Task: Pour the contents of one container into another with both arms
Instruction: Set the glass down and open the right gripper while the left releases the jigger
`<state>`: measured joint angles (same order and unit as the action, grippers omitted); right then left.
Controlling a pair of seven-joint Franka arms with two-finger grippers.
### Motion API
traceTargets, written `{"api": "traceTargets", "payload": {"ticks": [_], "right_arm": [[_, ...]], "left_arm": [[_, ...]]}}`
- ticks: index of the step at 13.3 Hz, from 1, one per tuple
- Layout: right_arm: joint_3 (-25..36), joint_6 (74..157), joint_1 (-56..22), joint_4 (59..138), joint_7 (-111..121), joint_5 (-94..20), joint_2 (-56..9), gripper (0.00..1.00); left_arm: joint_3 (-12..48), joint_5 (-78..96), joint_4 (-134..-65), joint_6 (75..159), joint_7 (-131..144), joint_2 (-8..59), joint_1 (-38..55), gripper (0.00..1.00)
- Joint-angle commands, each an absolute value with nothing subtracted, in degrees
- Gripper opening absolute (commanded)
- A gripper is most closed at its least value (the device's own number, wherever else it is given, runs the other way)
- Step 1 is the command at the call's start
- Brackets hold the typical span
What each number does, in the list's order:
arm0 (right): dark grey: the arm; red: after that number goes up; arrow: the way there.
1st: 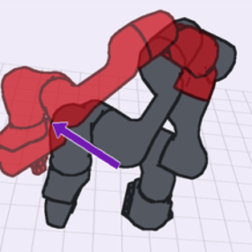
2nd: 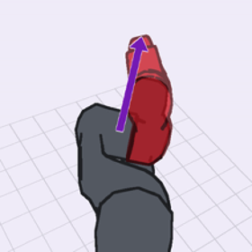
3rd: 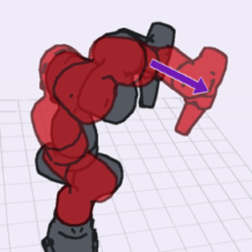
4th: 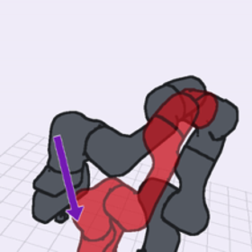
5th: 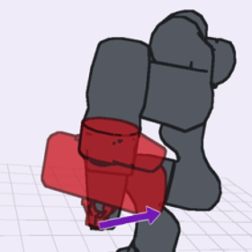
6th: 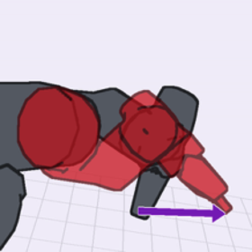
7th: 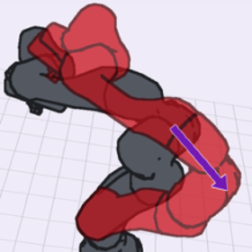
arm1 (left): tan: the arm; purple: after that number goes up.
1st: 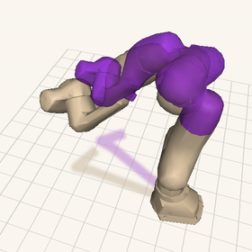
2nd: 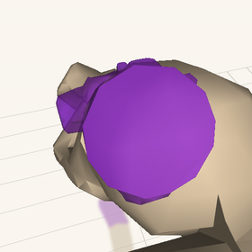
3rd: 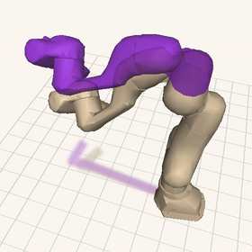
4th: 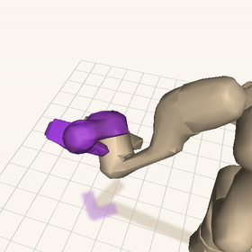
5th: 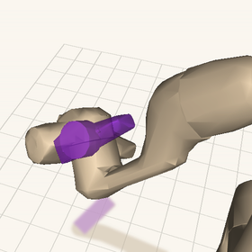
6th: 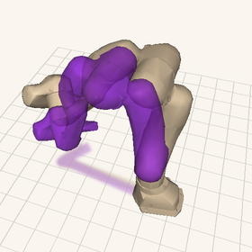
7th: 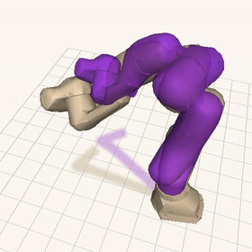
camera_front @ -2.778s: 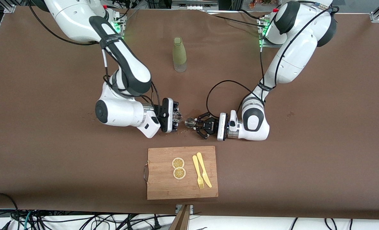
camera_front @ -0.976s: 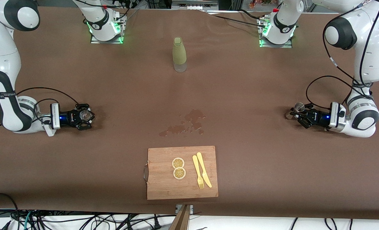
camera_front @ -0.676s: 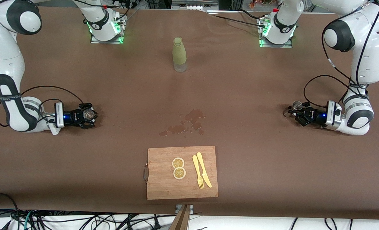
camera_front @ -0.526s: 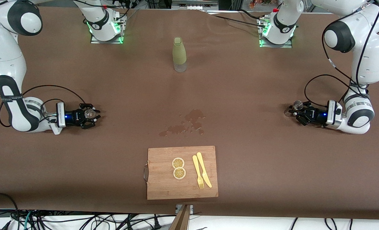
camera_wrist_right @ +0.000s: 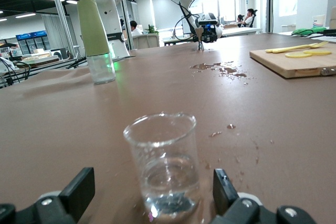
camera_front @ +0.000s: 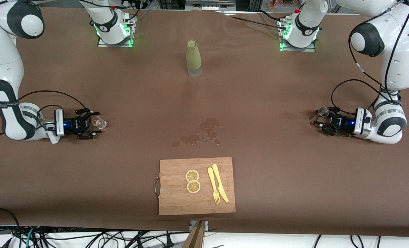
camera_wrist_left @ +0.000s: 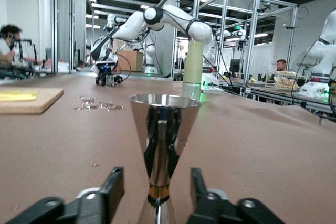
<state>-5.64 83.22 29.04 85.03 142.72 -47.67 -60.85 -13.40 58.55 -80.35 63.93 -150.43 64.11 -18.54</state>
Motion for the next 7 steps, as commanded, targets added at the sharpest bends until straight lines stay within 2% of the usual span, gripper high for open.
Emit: {"api": "traceTargets", "payload": {"ticks": [1, 4, 7], "right_arm": [[-3.87, 81.56, 29.36, 84.90, 141.16, -45.18, -57.67, 1.00], [-2.29, 81.39, 29.36, 84.99, 133.19, -41.32, -52.22, 1.00], [-1.76, 81.47, 29.01, 84.99, 119.76, -35.97, -47.48, 1.00]], "left_arm": [[-14.67, 56.78, -77.97, 66.95, -139.88, 61.62, -18.63, 1.00], [-14.94, 54.33, -74.80, 74.25, -124.86, 59.33, -18.11, 1.00], [-15.73, 42.94, -71.21, 75.41, -104.13, 55.65, -17.75, 1.00]]}}
